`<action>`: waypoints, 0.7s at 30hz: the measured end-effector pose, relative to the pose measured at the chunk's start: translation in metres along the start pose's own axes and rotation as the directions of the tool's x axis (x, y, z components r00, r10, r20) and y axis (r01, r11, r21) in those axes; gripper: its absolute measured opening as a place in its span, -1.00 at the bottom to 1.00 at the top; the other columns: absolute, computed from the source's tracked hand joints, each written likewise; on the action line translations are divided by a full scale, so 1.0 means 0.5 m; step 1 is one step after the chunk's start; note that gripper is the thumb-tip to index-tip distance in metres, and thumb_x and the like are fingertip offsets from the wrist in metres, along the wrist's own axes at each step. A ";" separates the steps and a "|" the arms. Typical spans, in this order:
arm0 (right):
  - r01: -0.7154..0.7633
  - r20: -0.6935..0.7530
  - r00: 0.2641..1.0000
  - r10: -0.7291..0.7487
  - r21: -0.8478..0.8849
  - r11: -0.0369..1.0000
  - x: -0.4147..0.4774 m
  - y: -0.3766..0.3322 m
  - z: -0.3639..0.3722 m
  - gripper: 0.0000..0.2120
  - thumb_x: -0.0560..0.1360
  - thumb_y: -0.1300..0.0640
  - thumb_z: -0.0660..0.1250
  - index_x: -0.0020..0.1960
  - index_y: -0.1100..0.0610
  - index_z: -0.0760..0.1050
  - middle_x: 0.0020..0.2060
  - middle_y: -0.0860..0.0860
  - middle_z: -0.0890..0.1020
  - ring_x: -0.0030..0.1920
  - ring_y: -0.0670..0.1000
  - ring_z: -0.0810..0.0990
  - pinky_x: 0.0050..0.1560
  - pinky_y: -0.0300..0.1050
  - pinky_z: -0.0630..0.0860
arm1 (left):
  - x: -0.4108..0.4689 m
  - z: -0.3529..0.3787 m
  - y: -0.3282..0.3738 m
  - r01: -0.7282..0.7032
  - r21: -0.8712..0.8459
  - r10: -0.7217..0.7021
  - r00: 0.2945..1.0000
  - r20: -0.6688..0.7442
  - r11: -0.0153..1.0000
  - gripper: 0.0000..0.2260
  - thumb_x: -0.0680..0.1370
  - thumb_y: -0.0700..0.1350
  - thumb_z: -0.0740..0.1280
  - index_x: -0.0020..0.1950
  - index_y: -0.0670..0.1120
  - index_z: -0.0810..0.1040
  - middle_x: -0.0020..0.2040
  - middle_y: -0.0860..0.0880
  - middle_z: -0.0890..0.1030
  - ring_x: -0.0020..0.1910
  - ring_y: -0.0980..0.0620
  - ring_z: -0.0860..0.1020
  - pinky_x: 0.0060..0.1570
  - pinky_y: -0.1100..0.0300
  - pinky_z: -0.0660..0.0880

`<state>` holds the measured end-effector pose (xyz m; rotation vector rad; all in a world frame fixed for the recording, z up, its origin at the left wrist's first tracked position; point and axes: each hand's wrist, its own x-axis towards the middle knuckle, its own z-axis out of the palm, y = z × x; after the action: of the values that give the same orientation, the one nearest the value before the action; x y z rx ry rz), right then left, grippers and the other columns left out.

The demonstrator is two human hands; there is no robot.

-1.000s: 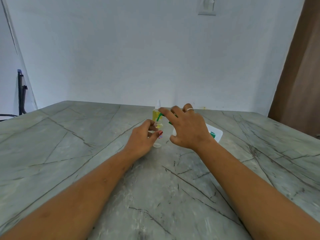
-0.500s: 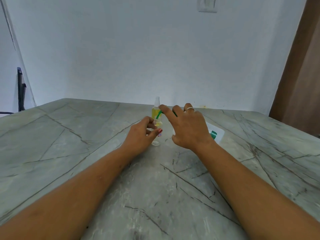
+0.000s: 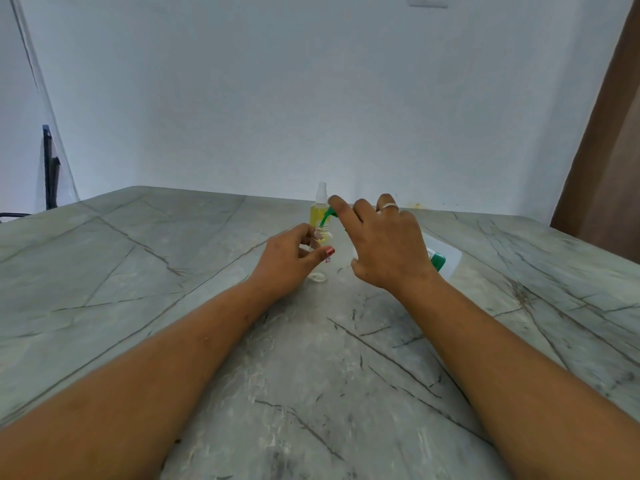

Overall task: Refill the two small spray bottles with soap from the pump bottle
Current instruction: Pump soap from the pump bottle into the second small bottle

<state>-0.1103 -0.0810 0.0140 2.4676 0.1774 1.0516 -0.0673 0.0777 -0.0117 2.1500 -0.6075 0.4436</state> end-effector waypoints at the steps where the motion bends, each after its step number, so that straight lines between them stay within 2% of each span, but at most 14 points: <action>1: -0.002 -0.002 1.000 0.002 -0.002 1.000 0.000 0.000 -0.001 -0.12 0.33 -0.10 0.43 0.48 0.00 0.01 0.16 0.08 0.50 0.15 0.19 0.47 -0.13 -0.03 0.53 | -0.001 0.000 0.000 0.000 0.002 0.000 1.000 0.001 1.000 -0.71 0.49 0.12 0.30 0.13 0.01 0.43 0.01 0.09 0.49 -0.18 0.15 0.49 -0.27 0.45 0.32; 5: -0.011 -0.010 1.000 0.011 -0.030 0.999 0.000 -0.003 -0.006 -0.14 0.32 -0.11 0.43 0.46 0.01 0.05 0.14 0.08 0.51 0.13 0.18 0.48 -0.16 -0.04 0.53 | -0.002 0.001 0.002 0.020 0.012 -0.020 1.000 0.005 1.000 -0.74 0.49 0.11 0.31 0.09 0.03 0.41 0.10 0.03 0.53 -0.12 0.10 0.50 -0.15 0.32 0.39; 10: -0.022 -0.034 0.999 0.021 -0.039 0.999 0.005 -0.011 -0.013 -0.19 0.28 -0.09 0.46 0.42 0.03 0.17 0.09 0.08 0.54 0.10 0.19 0.51 -0.20 -0.04 0.53 | -0.003 -0.007 0.011 0.024 -0.001 -0.024 1.000 0.019 1.000 -0.68 0.49 0.06 0.32 0.18 -0.05 0.44 0.14 -0.01 0.54 -0.09 0.07 0.51 -0.07 0.26 0.44; 15: -0.019 -0.029 0.999 0.019 -0.006 1.000 0.012 -0.022 -0.013 -0.20 0.30 -0.09 0.45 0.42 0.04 0.15 0.10 0.07 0.53 0.13 0.19 0.49 -0.18 -0.03 0.53 | -0.006 -0.021 0.010 0.023 0.002 -0.023 1.000 0.020 1.000 -0.71 0.47 0.05 0.36 0.10 -0.04 0.45 0.01 0.04 0.51 -0.09 0.05 0.54 -0.11 0.27 0.45; 19: 0.011 -0.054 0.998 -0.012 -0.018 1.000 0.017 -0.033 -0.011 -0.17 0.29 -0.06 0.44 0.45 0.04 0.13 0.08 0.06 0.53 0.11 0.19 0.50 -0.22 -0.05 0.51 | -0.003 -0.045 -0.003 0.048 -0.013 -0.048 0.999 -0.012 0.999 -0.74 0.43 0.04 0.42 0.02 0.01 0.45 -0.08 0.08 0.52 -0.15 0.10 0.53 -0.24 0.40 0.42; 21: 0.019 -0.060 0.998 -0.019 -0.015 1.000 0.020 -0.040 -0.011 -0.16 0.28 -0.06 0.45 0.45 0.04 0.13 0.07 0.06 0.53 0.10 0.19 0.50 -0.23 -0.05 0.51 | -0.001 -0.053 -0.010 0.062 -0.018 -0.063 0.998 -0.021 0.998 -0.73 0.41 0.05 0.44 0.01 0.01 0.46 -0.07 0.07 0.55 -0.12 0.09 0.54 -0.24 0.41 0.41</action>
<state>-0.1061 -0.0585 0.0147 2.4186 0.2111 1.1157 -0.0673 0.1019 0.0005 2.1392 -0.5287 0.4259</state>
